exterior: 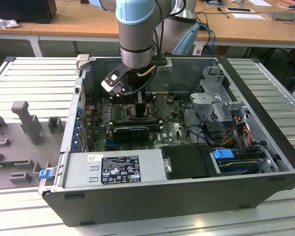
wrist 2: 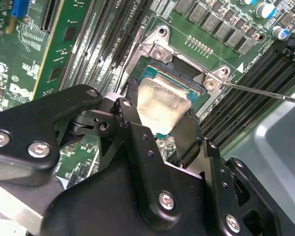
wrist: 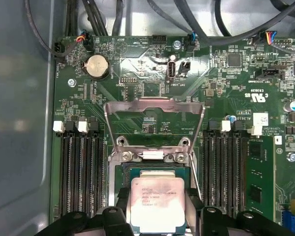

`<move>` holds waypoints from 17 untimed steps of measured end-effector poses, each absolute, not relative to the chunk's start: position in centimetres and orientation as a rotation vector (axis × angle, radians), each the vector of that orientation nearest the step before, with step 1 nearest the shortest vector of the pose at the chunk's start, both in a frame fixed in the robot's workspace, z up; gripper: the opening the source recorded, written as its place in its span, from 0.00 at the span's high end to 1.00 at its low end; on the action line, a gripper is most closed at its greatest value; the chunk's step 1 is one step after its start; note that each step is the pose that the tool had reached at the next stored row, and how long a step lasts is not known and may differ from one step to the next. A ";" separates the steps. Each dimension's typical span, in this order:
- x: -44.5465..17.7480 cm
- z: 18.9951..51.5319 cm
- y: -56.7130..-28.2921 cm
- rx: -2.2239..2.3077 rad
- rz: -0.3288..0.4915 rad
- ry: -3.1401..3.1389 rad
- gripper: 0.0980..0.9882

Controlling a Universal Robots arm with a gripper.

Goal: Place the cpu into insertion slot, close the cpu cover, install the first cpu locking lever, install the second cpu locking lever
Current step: 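Place the cpu into insertion slot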

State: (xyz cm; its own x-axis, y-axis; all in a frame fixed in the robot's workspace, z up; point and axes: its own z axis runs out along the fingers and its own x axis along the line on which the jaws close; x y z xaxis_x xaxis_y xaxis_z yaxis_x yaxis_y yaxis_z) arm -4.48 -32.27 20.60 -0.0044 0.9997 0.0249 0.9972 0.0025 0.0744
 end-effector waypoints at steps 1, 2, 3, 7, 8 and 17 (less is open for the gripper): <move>-4.5 20.5 -32.2 2.192 0.109 2.199 0.52; -4.5 20.4 -32.2 2.192 0.109 2.199 0.52; -4.5 20.3 -32.1 2.191 0.109 2.199 0.52; -4.5 20.2 -32.1 2.192 0.109 2.199 0.52; -4.5 20.2 -32.1 2.192 0.109 2.199 0.52; -4.5 20.1 -32.1 2.192 0.109 2.199 0.44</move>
State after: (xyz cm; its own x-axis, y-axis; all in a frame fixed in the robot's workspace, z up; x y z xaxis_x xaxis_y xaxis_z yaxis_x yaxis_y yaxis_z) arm -4.52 -32.12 20.13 -0.0044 0.9997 0.0249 0.9972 0.0025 0.0744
